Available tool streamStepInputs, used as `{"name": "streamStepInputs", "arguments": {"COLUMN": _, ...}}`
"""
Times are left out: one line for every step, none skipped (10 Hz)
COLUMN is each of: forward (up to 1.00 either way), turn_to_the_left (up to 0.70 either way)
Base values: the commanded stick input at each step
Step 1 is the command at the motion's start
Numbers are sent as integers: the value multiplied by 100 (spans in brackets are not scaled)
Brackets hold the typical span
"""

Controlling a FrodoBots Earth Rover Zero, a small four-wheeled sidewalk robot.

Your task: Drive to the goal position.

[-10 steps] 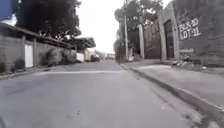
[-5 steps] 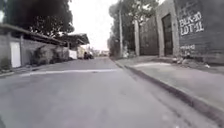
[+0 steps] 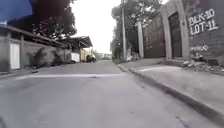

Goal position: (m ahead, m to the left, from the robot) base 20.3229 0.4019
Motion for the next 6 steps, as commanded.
{"name": "streamStepInputs", "arguments": {"forward": 100, "turn_to_the_left": 21}}
{"name": "streamStepInputs", "arguments": {"forward": 100, "turn_to_the_left": 44}}
{"name": "streamStepInputs", "arguments": {"forward": 100, "turn_to_the_left": 33}}
{"name": "streamStepInputs", "arguments": {"forward": 100, "turn_to_the_left": 4}}
{"name": "streamStepInputs", "arguments": {"forward": 100, "turn_to_the_left": 4}}
{"name": "streamStepInputs", "arguments": {"forward": 100, "turn_to_the_left": 4}}
